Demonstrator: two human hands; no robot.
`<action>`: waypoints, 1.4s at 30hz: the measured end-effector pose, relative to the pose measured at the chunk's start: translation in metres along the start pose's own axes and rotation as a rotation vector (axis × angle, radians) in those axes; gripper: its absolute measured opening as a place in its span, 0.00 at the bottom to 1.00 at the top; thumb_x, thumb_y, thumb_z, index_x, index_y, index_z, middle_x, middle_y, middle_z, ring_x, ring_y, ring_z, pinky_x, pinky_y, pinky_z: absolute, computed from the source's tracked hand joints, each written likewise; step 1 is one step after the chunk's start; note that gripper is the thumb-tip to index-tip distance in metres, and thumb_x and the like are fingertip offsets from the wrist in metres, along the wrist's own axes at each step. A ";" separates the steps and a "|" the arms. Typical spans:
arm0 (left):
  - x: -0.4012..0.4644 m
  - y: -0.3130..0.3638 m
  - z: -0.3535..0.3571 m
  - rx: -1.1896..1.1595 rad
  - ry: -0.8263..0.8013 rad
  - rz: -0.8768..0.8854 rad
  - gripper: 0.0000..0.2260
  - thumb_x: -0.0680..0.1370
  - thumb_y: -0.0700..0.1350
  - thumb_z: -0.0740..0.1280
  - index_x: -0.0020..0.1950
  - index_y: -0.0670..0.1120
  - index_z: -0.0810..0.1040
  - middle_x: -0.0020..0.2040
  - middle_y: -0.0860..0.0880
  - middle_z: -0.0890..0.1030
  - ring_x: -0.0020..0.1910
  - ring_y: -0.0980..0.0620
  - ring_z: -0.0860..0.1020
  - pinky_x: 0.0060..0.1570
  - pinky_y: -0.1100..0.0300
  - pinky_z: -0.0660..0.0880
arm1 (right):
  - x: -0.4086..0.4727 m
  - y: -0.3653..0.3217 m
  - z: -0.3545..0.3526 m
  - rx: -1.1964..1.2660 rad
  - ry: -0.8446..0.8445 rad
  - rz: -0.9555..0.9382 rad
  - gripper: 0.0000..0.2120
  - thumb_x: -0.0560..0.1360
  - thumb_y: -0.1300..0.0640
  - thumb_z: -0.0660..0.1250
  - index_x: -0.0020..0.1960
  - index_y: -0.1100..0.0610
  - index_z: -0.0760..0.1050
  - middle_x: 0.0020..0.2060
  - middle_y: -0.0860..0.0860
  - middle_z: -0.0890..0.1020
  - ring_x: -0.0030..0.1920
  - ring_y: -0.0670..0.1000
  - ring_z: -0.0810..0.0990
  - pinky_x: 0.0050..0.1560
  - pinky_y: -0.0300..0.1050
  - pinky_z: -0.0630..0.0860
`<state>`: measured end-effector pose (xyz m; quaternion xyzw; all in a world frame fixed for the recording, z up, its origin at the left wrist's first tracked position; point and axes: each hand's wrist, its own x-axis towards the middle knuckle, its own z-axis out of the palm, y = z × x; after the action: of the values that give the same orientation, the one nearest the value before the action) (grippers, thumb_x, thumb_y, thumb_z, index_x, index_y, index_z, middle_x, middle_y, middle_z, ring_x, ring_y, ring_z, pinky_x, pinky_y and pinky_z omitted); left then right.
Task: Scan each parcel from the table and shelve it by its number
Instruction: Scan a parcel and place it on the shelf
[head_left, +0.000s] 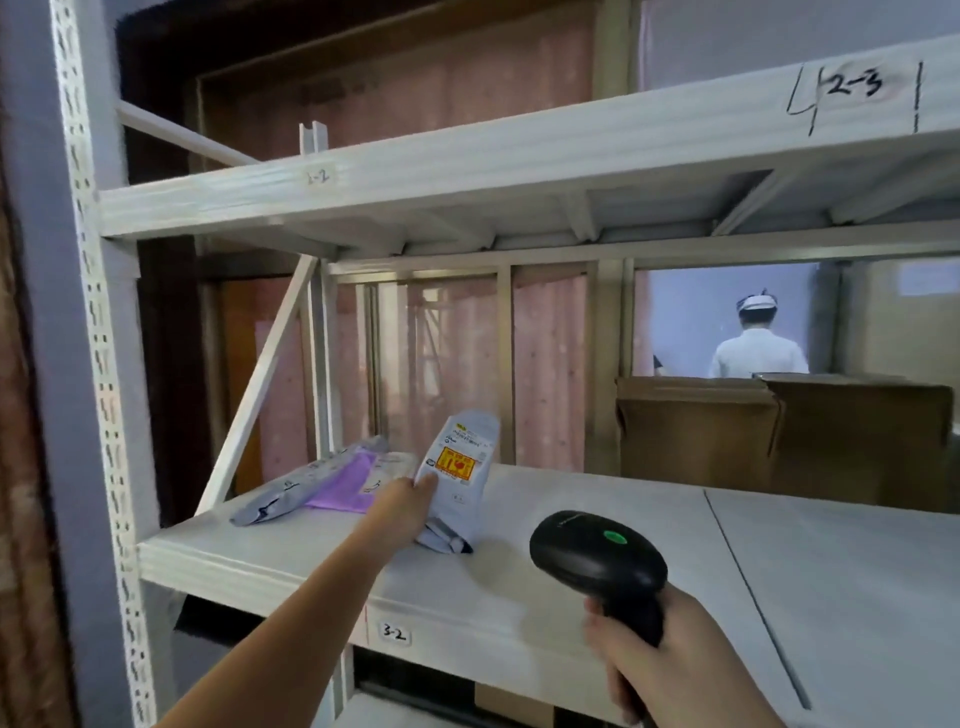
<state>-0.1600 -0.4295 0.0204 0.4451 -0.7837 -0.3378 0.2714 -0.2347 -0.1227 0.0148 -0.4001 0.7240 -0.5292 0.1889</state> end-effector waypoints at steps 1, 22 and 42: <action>0.003 -0.003 -0.001 0.058 -0.018 0.000 0.25 0.88 0.55 0.53 0.72 0.37 0.75 0.57 0.43 0.76 0.53 0.45 0.74 0.53 0.57 0.66 | 0.002 -0.001 0.003 0.009 0.010 0.015 0.03 0.74 0.59 0.71 0.47 0.55 0.78 0.25 0.55 0.79 0.26 0.52 0.79 0.32 0.44 0.76; -0.080 0.074 0.070 0.451 -0.287 0.931 0.27 0.84 0.67 0.55 0.79 0.56 0.67 0.83 0.51 0.62 0.83 0.47 0.58 0.81 0.46 0.54 | -0.080 -0.014 0.038 -0.043 0.477 0.277 0.03 0.76 0.60 0.68 0.48 0.58 0.76 0.26 0.50 0.77 0.25 0.48 0.76 0.28 0.39 0.73; -0.507 0.244 0.294 0.072 -0.950 1.421 0.30 0.83 0.66 0.59 0.83 0.58 0.61 0.83 0.52 0.64 0.82 0.47 0.62 0.78 0.42 0.63 | -0.443 0.036 -0.149 -0.213 1.151 0.688 0.04 0.76 0.57 0.70 0.48 0.52 0.75 0.30 0.50 0.81 0.24 0.44 0.77 0.26 0.37 0.72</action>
<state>-0.2674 0.1933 -0.0377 -0.3323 -0.9176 -0.2129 0.0472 -0.0828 0.3186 -0.0299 0.1818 0.8435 -0.4934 -0.1093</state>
